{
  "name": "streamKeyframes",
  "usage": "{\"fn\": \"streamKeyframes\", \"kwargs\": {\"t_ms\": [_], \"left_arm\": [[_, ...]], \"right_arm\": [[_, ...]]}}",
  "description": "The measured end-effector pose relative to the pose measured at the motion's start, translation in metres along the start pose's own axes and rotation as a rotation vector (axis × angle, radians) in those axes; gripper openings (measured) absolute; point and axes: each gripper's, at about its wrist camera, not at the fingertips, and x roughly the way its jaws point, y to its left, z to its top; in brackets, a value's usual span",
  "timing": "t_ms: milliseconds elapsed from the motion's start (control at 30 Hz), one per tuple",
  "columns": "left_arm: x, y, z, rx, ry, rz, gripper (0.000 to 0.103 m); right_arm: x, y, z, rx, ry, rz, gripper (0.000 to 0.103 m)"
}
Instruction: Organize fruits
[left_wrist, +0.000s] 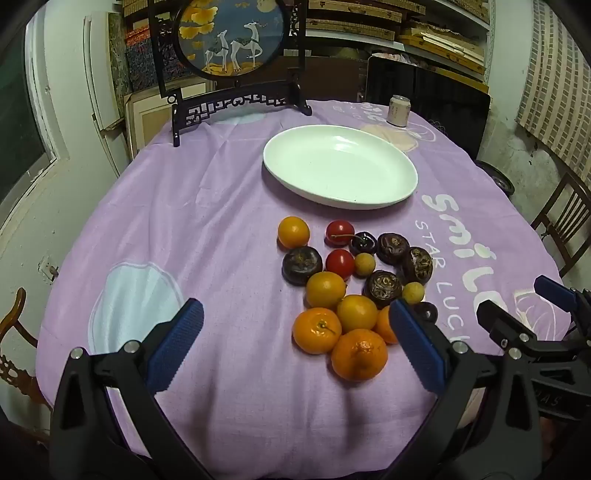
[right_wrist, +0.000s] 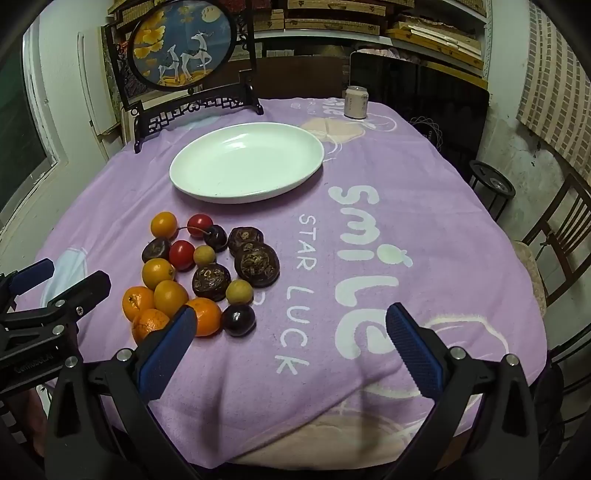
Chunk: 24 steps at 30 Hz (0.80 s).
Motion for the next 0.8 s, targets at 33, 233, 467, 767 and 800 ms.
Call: {"fn": "streamKeyframes", "kwargs": {"t_ms": [33, 233, 467, 767, 800], "left_arm": [[0.0, 0.0, 0.0, -0.001, 0.001, 0.0, 0.101], [0.0007, 0.0003, 0.0003, -0.005, 0.006, -0.004, 0.101], [0.0005, 0.0021, 0.0009, -0.009, 0.012, -0.009, 0.101], [0.0003, -0.0002, 0.0002, -0.007, 0.01, -0.008, 0.101], [0.0003, -0.0002, 0.0001, -0.007, 0.01, -0.008, 0.101]], "right_arm": [[-0.0002, 0.0, 0.0002, 0.0, 0.0, 0.0, 0.102], [0.0018, 0.0014, -0.0002, 0.004, 0.0, 0.002, 0.102], [0.0019, 0.0024, -0.0028, 0.002, 0.002, 0.001, 0.102], [0.0024, 0.0013, -0.0026, 0.002, 0.005, 0.004, 0.102], [0.0024, 0.0012, -0.0027, 0.002, 0.004, 0.004, 0.102]]}}
